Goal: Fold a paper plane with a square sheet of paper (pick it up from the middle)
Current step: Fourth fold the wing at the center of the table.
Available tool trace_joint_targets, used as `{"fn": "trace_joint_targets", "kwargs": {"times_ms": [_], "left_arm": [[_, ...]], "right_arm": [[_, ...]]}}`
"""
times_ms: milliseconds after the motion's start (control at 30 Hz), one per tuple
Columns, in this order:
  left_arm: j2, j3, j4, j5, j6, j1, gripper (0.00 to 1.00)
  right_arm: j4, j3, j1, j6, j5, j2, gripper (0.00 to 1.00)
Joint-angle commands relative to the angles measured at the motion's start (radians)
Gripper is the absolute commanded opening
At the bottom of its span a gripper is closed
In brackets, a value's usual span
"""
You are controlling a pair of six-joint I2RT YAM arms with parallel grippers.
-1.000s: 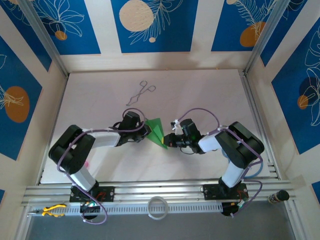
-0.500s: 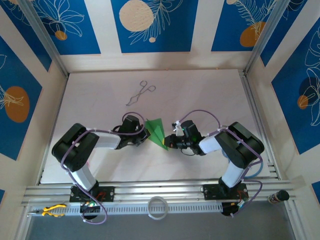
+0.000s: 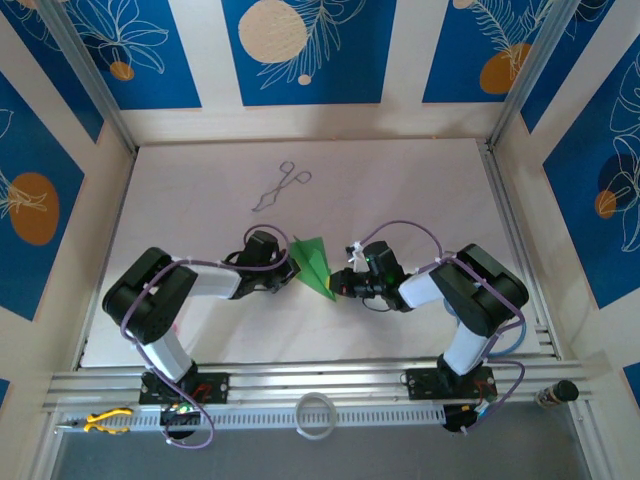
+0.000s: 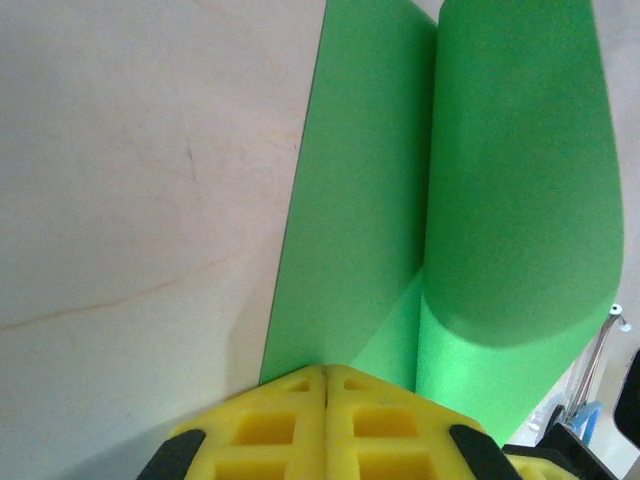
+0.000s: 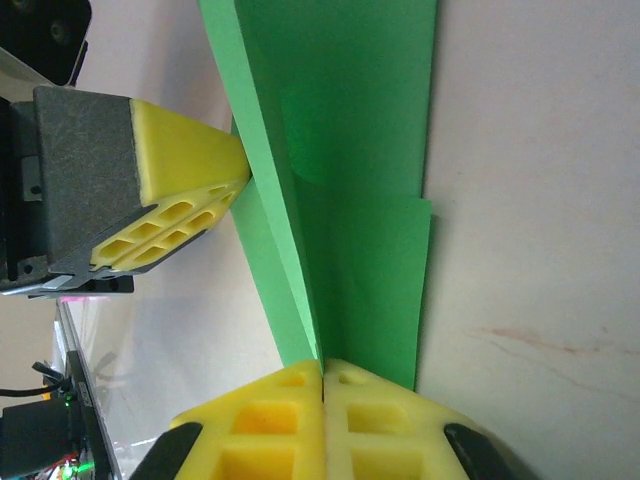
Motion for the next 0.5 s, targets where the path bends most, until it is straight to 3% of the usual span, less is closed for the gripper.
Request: {"fn": "trace_joint_targets", "kwargs": {"times_ms": [0, 467], "left_arm": [[-0.019, -0.019, -0.056, -0.037, 0.002, -0.006, 0.06], [-0.016, -0.019, -0.047, -0.036, -0.001, -0.006, 0.06]], "right_arm": [[0.006, -0.019, -0.005, 0.009, 0.004, 0.016, 0.02], [0.017, -0.024, -0.015, 0.040, -0.016, 0.038, 0.02]]}}
